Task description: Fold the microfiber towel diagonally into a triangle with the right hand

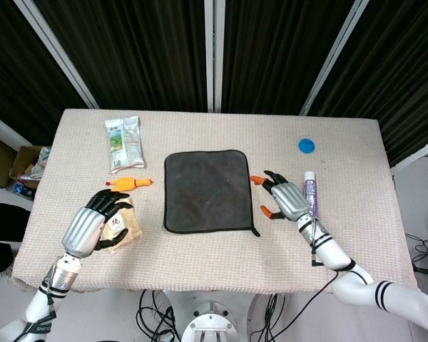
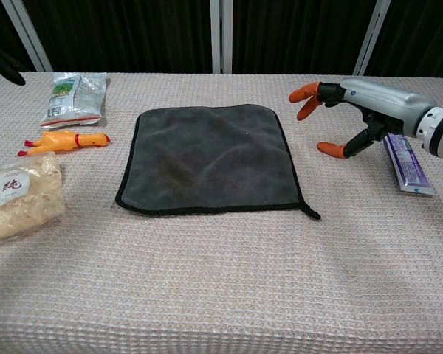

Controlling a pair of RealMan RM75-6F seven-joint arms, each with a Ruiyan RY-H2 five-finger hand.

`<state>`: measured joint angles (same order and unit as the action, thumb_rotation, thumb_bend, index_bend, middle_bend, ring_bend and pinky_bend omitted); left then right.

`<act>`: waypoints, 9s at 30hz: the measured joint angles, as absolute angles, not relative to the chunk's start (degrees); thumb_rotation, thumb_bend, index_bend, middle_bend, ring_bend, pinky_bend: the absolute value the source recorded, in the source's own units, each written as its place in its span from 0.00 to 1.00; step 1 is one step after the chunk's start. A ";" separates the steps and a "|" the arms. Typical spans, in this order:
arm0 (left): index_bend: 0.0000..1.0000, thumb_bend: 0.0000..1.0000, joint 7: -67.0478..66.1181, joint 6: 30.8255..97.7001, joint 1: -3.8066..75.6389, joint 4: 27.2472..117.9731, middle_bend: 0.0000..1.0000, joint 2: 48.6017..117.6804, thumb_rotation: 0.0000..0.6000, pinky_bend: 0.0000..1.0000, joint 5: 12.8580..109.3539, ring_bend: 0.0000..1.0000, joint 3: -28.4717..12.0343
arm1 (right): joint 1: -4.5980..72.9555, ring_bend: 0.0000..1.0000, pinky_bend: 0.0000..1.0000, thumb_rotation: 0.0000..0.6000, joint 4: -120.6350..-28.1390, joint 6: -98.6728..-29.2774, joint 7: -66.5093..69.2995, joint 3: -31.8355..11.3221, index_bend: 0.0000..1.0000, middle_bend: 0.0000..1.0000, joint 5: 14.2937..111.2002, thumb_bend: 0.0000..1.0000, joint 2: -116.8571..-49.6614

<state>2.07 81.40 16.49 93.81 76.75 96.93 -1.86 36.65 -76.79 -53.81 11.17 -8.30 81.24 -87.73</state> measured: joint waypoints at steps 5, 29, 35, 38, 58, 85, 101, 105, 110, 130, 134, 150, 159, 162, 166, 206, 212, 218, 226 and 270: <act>0.32 0.28 1.82 81.44 16.52 94.08 0.21 76.53 1.00 0.16 96.59 0.18 -1.70 | 36.69 0.04 0.13 1.00 -76.62 -53.85 11.74 -8.08 0.15 0.21 81.06 0.32 -87.63; 0.31 0.28 4.35 84.57 9.69 91.77 0.21 73.73 1.00 0.16 90.18 0.18 1.25 | 32.07 0.00 0.04 1.00 -71.54 -63.89 -3.63 1.15 0.35 0.14 94.38 0.12 -92.29; 0.31 0.28 5.18 84.82 9.20 91.12 0.21 73.83 1.00 0.16 90.09 0.18 1.19 | 32.70 0.00 0.03 1.00 -63.25 -64.69 -3.34 0.64 0.37 0.15 95.13 0.16 -99.07; 0.31 0.28 5.46 84.84 9.04 90.87 0.21 73.85 1.00 0.16 90.01 0.18 1.06 | 33.76 0.00 0.03 1.00 -61.34 -64.38 -2.34 0.19 0.38 0.16 95.24 0.19 -100.77; 0.31 0.28 7.44 85.39 8.05 89.37 0.21 73.65 1.00 0.16 90.24 0.18 0.80 | 35.17 0.02 0.03 1.00 -57.93 -67.56 -0.52 -0.23 0.74 0.26 96.20 0.49 -102.84; 0.31 0.28 8.66 85.83 5.88 87.80 0.21 72.67 1.00 0.16 89.04 0.18 0.93 | 31.05 0.02 0.03 1.00 -90.06 -64.57 -14.77 1.46 0.76 0.27 93.01 0.50 -78.79; 0.31 0.28 9.55 85.38 5.22 86.93 0.21 71.87 1.00 0.16 88.11 0.18 0.60 | 49.71 0.02 0.03 1.00 -67.35 -47.42 -21.83 -12.18 0.75 0.26 81.26 0.50 -100.90; 0.31 0.28 9.50 85.31 5.21 86.98 0.21 71.57 1.00 0.16 88.07 0.18 0.45 | 53.33 0.02 0.03 1.00 -61.74 -45.87 -22.34 -13.48 0.75 0.26 80.59 0.50 -104.74; 0.31 0.28 9.48 85.43 5.06 87.05 0.21 71.38 1.00 0.16 88.09 0.18 0.35 | 57.35 0.02 0.03 1.00 -55.47 -44.64 -22.27 -14.60 0.75 0.26 80.32 0.50 -108.74; 0.30 0.28 10.16 85.82 4.00 86.46 0.21 71.39 1.00 0.16 87.92 0.18 0.51 | 66.84 0.00 0.00 1.00 -35.20 -40.17 -20.24 -14.79 0.34 0.21 79.55 0.33 -119.86; 0.30 0.28 10.17 85.94 3.80 86.42 0.21 71.31 1.00 0.16 87.82 0.18 0.48 | 67.31 0.00 0.00 1.00 -33.49 -40.42 -19.47 -15.20 0.01 0.13 78.52 0.08 -121.18; 0.30 0.28 9.78 87.71 2.82 86.52 0.21 71.24 1.00 0.16 88.68 0.18 0.44 | 53.92 0.00 0.00 1.00 -56.53 -51.17 -13.24 -12.97 0.13 0.14 77.68 0.19 -101.99; 0.31 0.28 8.86 87.81 2.74 88.10 0.21 70.90 1.00 0.16 88.64 0.18 0.18 | 45.56 0.00 0.00 1.00 -63.57 -47.04 -8.34 -6.83 0.22 0.14 75.23 0.23 -88.95; 0.31 0.28 8.67 87.86 2.67 88.69 0.21 70.62 1.00 0.16 88.75 0.18 0.19 | 46.04 0.00 0.00 1.00 -61.01 -45.48 -7.63 -6.30 0.25 0.15 75.30 0.25 -89.99; 0.31 0.28 8.38 87.53 2.65 88.95 0.21 70.45 1.00 0.16 88.50 0.18 0.19 | 47.02 0.00 0.00 1.00 -56.02 -44.13 -6.31 -6.05 0.29 0.16 75.82 0.27 -92.59; 0.31 0.28 9.11 87.76 2.29 88.97 0.21 69.98 1.00 0.16 89.03 0.18 0.01 | 53.18 0.00 0.00 1.00 -22.92 -53.61 3.11 -4.90 0.66 0.27 85.12 0.38 -110.38; 0.31 0.28 8.99 87.89 2.23 89.03 0.21 69.93 1.00 0.16 89.19 0.18 0.07 | 52.19 0.00 0.00 1.00 -30.24 -66.28 2.44 -1.66 0.66 0.27 91.37 0.38 -107.54; 0.31 0.28 8.94 88.30 1.97 89.14 0.21 69.87 1.00 0.16 89.42 0.18 0.20 | 52.30 0.00 0.00 1.00 -42.03 -71.51 -1.40 1.14 0.66 0.27 97.16 0.38 -104.77; 0.31 0.28 9.63 88.61 1.55 88.49 0.21 70.03 1.00 0.16 89.40 0.18 0.42 | 53.81 0.00 0.00 1.00 -55.68 -70.72 -10.71 2.90 0.66 0.27 101.87 0.38 -103.55; 0.31 0.28 9.66 88.48 1.80 88.56 0.21 69.71 1.00 0.16 90.10 0.18 0.20 | 47.09 0.00 0.00 1.00 -77.79 -66.99 -29.34 1.21 0.00 0.00 100.97 0.00 -97.61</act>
